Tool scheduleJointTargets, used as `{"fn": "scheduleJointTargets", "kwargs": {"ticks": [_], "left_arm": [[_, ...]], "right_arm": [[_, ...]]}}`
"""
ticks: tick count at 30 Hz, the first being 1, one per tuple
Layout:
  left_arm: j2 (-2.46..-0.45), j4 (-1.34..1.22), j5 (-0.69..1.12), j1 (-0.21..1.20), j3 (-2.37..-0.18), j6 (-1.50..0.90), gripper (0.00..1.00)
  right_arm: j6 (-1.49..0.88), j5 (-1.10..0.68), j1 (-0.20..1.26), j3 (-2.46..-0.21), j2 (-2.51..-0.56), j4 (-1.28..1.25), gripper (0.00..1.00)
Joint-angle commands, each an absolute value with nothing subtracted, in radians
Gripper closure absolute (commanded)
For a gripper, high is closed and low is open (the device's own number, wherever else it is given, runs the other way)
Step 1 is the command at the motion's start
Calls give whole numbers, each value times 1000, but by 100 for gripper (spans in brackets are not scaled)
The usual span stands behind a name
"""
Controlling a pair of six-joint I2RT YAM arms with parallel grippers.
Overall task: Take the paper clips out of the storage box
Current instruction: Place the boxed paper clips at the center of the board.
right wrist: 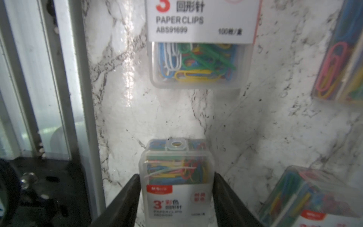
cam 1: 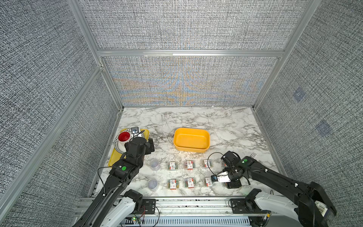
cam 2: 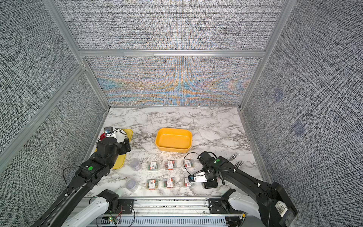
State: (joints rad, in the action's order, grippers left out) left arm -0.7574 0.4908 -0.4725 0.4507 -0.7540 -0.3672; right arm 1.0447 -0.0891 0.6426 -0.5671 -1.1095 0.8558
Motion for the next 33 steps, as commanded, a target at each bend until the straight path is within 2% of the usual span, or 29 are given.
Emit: {"fn": "scheduleJointTargets", "kwargs": {"ticks": [1,12,20,25,26,27,28,33], "left_arm": [[-756,469,-480,450,-755,-361,7],[-758,469,-479,449,-755,-361,7],[-762,472,-485,449,-756,-357,7],[-767,476,-487,449,-763,-345,7],[-768,478,-488,449,-766,-344,7],[-769,480,-489,449,-769,-343,7],[-770,486,-489,449,-773,-341,7],[-764,511,-504,449,-800,-332,7]], "right_arm": [[1036,-86,643,-568,-1111,858,36],[1032,-74,644,-570,-1099,853,30],[1022,-67,646,-611,-1084,852,23],[985,-77,647,-698,-1096,896,17],[975,-78,649,-724,-1101,907,14],[969,-79,648,-746,-1104,920,3],[961,-83,649,-776,-1107,936,1],[919,-115,651,-932,-1095,984,1]]}}
